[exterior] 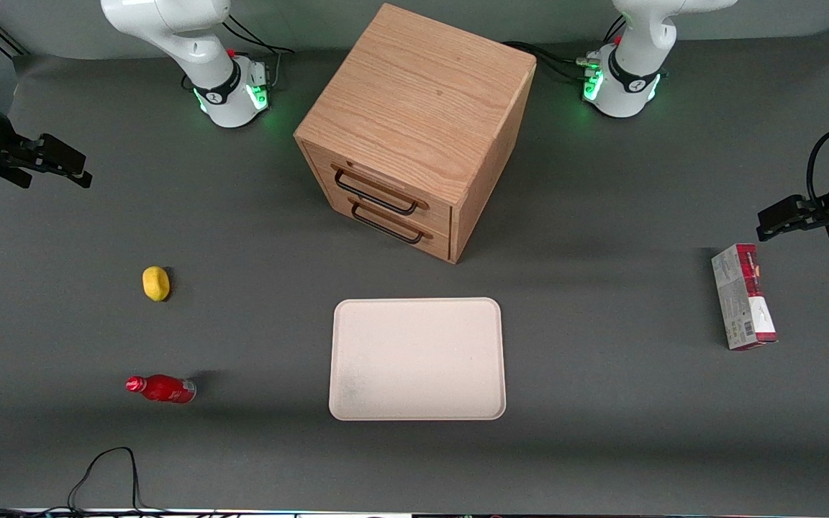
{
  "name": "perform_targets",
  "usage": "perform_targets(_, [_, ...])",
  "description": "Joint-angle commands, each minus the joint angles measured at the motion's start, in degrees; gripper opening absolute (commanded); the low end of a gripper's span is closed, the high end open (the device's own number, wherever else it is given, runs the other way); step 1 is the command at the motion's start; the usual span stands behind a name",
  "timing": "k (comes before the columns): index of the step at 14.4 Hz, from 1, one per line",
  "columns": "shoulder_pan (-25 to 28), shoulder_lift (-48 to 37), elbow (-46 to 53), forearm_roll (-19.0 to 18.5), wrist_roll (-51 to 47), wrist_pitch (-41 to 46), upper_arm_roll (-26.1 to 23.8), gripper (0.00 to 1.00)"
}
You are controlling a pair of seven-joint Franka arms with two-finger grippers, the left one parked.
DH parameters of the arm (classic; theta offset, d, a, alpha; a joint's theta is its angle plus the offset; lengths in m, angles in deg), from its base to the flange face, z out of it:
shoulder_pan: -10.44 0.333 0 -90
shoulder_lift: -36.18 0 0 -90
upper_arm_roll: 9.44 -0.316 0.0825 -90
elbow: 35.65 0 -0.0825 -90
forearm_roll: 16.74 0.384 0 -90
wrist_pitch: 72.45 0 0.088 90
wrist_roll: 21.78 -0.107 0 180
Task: Place coke bottle on tray
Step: 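Move the right gripper out toward the red Coca-Cola bottle, then lower the open right gripper around the red Coca-Cola bottle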
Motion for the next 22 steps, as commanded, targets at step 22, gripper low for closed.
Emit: perform_targets(22, [-4.2,47.0,28.2,1.1,2.8,-26.2,-0.7,1.00])
